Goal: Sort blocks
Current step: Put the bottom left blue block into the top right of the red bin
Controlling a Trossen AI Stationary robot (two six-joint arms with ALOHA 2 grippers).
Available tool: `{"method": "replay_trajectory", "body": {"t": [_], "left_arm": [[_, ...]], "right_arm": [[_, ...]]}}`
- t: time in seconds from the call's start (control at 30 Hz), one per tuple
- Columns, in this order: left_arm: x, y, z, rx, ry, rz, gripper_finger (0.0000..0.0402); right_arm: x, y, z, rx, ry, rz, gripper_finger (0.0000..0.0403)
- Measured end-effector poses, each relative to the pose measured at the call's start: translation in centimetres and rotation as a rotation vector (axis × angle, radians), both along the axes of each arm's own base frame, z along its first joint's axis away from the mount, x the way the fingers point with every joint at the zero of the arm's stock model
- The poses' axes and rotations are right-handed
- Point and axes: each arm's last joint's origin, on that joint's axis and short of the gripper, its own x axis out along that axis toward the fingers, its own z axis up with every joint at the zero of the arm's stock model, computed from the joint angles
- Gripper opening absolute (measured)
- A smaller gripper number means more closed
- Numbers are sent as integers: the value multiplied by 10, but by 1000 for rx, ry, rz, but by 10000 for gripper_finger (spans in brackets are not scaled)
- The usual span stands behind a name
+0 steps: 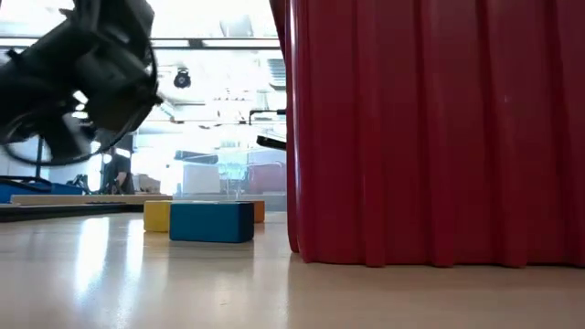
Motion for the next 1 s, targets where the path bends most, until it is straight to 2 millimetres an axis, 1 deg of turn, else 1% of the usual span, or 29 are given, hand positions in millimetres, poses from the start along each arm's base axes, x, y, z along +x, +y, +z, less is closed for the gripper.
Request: {"method": "replay_trajectory", "body": {"t": [0.07, 0.17, 0.37, 0.47, 0.87, 0.97, 1.0], "left_arm": [[-6, 0, -6, -39, 21, 12, 0], [-15, 2, -13, -52, 39, 15, 0], [-18, 2, -25, -90, -65, 22, 0], [-23, 3, -29, -78, -49, 33, 0], [-27, 4, -34, -81, -51, 38, 0], [-26, 3, -37, -104, -75, 43, 0], [-24, 3, -38, -108, -108, 37, 0]], "right_arm": [[0, 0, 0, 2, 0, 1, 71], [0, 0, 0, 2, 0, 1, 65], [0, 0, 0, -1, 0, 0, 53], [0, 0, 0, -1, 0, 0, 52], [0, 0, 0, -1, 0, 0, 69], [0, 0, 0, -1, 0, 0, 65], [0, 0, 0, -1, 0, -1, 63]]}}
